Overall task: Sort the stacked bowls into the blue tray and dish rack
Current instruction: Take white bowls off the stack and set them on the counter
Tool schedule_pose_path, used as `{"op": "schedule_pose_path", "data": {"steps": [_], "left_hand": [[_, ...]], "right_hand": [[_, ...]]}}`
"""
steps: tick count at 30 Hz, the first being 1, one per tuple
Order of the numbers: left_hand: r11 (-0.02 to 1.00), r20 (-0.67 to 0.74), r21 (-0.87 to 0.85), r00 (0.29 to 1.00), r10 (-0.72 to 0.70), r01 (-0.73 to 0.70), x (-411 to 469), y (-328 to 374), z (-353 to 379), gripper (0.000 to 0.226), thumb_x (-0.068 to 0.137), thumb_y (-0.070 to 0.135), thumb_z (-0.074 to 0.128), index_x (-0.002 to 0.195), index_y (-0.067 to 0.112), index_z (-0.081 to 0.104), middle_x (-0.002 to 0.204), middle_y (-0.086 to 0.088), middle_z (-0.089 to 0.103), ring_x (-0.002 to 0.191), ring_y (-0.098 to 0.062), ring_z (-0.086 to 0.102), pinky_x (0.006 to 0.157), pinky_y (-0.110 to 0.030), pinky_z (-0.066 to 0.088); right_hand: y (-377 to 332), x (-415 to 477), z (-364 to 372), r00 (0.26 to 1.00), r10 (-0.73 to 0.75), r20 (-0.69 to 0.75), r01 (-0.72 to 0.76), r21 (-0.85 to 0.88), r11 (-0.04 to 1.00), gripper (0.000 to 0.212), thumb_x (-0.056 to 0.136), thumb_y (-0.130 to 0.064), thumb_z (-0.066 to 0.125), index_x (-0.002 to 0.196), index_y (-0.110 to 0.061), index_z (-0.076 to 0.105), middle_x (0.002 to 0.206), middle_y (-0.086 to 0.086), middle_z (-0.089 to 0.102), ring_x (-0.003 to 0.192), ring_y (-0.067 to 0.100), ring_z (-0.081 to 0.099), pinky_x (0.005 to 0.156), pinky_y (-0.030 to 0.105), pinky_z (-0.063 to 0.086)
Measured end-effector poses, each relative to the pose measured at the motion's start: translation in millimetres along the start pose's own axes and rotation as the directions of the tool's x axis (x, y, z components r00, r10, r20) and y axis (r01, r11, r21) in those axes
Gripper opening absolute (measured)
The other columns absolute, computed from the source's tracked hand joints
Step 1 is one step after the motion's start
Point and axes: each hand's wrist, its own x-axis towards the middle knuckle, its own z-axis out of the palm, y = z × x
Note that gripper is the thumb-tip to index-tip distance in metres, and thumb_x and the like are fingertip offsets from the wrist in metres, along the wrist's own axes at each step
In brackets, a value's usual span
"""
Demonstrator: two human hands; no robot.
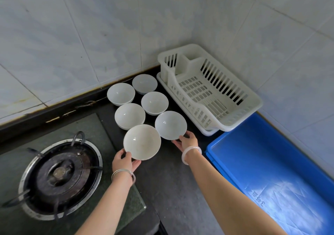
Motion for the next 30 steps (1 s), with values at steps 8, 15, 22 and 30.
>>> {"op": "schedule_pose_path", "data": {"steps": [8, 15, 22, 30], "left_hand": [[0.997, 0.019, -0.013, 0.997, 0.08, -0.08, -6, -12, 1, 0.041, 0.089, -0.006, 0.044, 0.129, 0.003, 0.046, 0.13, -0.021, 0.054, 0.113, -0.038, 0.056, 0.085, -0.037, 0.048], [0.983, 0.092, 0.079, 0.983, 0.156, -0.164, -14, -19, -3, 0.039, 0.09, 0.002, 0.046, 0.128, 0.009, 0.052, 0.125, -0.012, 0.057, 0.109, -0.022, 0.056, 0.091, -0.029, 0.044], [0.975, 0.163, 0.209, 0.986, 0.039, -0.073, -63, -61, 3, 0.041, 0.094, 0.003, 0.042, 0.135, -0.001, 0.04, 0.13, -0.018, 0.05, 0.126, -0.029, 0.047, 0.106, -0.035, 0.037], [0.75, 0.639, 0.547, 0.764, -0.087, -0.372, -185, -147, 33, 0.021, 0.092, 0.003, 0.048, 0.108, 0.003, 0.063, 0.099, -0.011, 0.066, 0.085, -0.017, 0.064, 0.068, -0.01, 0.053]], "right_hand": [[2, -16, -5, 0.993, 0.023, 0.114, -0.023, 0.006, 1.0, 0.051, 0.095, -0.021, 0.05, 0.143, -0.023, 0.031, 0.143, 0.013, 0.043, 0.109, 0.031, 0.061, 0.082, 0.039, 0.052], [-4, -26, -24, 0.988, -0.001, 0.151, 0.017, -0.102, 0.995, 0.046, 0.096, -0.031, 0.045, 0.14, -0.018, 0.037, 0.138, 0.01, 0.051, 0.117, 0.033, 0.056, 0.093, 0.042, 0.047], [12, -78, -106, 0.955, -0.243, 0.171, 0.293, -0.411, 0.864, 0.037, 0.098, -0.039, 0.034, 0.118, -0.018, 0.057, 0.1, 0.001, 0.066, 0.077, 0.015, 0.064, 0.065, 0.024, 0.048], [69, -165, -273, 0.85, -0.506, -0.143, 0.274, -0.702, 0.658, 0.018, 0.094, -0.03, 0.048, 0.097, -0.021, 0.064, 0.086, 0.0, 0.069, 0.081, 0.025, 0.065, 0.078, 0.033, 0.049]]}}
